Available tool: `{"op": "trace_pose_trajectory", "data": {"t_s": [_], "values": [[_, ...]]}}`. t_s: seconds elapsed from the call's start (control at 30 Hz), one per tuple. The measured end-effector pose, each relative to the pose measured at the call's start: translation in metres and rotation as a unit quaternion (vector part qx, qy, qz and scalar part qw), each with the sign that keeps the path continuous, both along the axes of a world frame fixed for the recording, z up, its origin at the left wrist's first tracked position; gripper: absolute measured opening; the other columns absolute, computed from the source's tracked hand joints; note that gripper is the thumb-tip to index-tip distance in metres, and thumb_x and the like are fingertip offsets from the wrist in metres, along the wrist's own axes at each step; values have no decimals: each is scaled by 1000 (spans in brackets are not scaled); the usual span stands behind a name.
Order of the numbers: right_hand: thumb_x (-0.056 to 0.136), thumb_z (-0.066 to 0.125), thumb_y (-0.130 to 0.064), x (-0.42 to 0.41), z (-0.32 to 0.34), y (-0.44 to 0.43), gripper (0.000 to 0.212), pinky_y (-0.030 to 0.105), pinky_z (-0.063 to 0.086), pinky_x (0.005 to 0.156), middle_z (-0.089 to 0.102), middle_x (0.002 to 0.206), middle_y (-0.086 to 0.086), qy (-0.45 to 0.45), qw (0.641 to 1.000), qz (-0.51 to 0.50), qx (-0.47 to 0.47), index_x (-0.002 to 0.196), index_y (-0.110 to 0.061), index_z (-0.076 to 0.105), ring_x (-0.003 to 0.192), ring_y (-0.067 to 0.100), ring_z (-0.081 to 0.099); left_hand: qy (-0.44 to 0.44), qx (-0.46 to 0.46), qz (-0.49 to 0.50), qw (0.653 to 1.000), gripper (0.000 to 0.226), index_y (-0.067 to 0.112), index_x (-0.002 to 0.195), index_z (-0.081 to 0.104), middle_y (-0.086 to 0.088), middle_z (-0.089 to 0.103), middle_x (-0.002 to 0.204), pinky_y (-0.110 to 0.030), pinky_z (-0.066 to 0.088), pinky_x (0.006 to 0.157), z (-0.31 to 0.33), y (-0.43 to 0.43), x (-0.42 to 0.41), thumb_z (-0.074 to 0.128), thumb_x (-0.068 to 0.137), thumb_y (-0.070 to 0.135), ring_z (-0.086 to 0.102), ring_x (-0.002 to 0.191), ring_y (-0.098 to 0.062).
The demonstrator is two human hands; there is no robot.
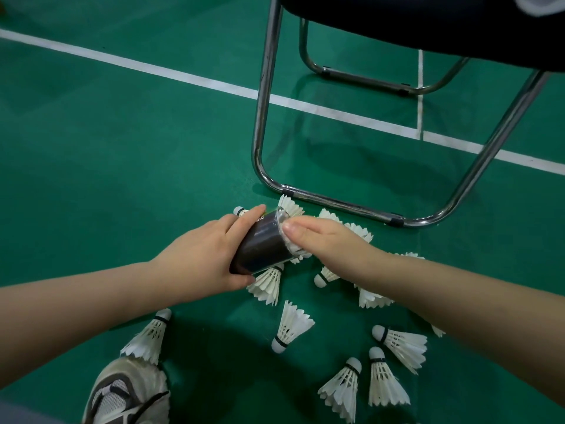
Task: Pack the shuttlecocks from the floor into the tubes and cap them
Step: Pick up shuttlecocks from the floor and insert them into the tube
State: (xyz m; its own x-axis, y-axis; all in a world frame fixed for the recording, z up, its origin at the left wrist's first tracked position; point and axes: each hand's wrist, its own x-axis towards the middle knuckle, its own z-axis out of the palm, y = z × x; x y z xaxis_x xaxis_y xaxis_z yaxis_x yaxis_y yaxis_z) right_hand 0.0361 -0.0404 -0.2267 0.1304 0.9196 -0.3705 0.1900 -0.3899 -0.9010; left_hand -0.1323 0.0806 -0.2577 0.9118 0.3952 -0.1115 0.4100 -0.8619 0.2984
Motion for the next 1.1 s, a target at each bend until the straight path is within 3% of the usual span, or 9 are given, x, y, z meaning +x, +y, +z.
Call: {"op": "trace_pose_trajectory", "data": {"t_s": [0.07,0.17,0.4,0.6,0.7,0.8,0.87,0.93,1.1], "values": [[94,50,-30,0,2,-1,24,5,43,82,67,105,-3,40,998,32,-37,107,-16,63,97,4,61,-18,3,-19,1000,105,36,141,-1,-5,52,122,-34,47,81,-2,-2,-2,73,68,49,56,102,-24],[80,64,-25,0,0,-3,41,24,42,100,65,119,2,57,991,91,-79,119,-16,60,112,12,59,-28,5,-42,999,105,36,139,5,-6,57,113,-33,49,73,0,-5,-2,77,63,46,60,93,-27],[79,68,-14,-11,1,-5,38,35,49,93,63,113,11,-71,968,195,-144,116,-11,59,100,20,59,-10,56,-102,993,99,24,142,16,-4,59,106,-33,54,65,3,-16,7,59,60,59,61,84,-24],[84,63,-9,-13,-4,0,19,30,49,88,68,98,15,46,998,28,-31,101,-2,65,89,17,62,-16,5,-64,998,101,37,140,-4,-5,51,122,-35,47,84,2,-12,8,67,71,53,55,103,-26],[82,53,-30,-3,-6,-1,25,23,47,71,61,70,-4,-9,993,-88,76,73,-10,64,71,9,56,-5,-2,-25,1000,105,35,144,-9,-1,43,133,-29,40,90,5,-10,8,67,74,52,49,113,-20],[86,51,-27,8,-18,-10,26,26,44,68,56,62,-9,-96,974,-176,106,62,-18,58,65,5,52,17,3,-9,1000,103,31,146,-8,1,41,133,-25,38,91,4,-5,2,63,76,55,47,113,-17],[90,51,-21,9,-34,-19,25,29,41,66,55,66,-4,-146,972,-180,40,68,-13,57,64,9,48,26,5,-3,1000,103,31,146,-7,0,43,130,-27,40,90,2,-2,-2,64,75,55,48,111,-18],[91,50,-21,4,-54,-32,21,29,46,72,58,77,-2,-187,978,-82,-43,76,-10,59,72,11,51,28,9,1,1000,104,31,147,-6,-1,45,128,-28,42,89,1,0,-5,65,74,55,49,110,-18],[85,56,-34,-29,-91,-61,20,33,34,106,42,138,-6,-181,949,149,-210,101,-37,66,124,16,42,15,6,6,1000,104,30,147,-2,-2,47,125,-31,44,89,0,1,-5,67,73,53,50,108,-21]]}}
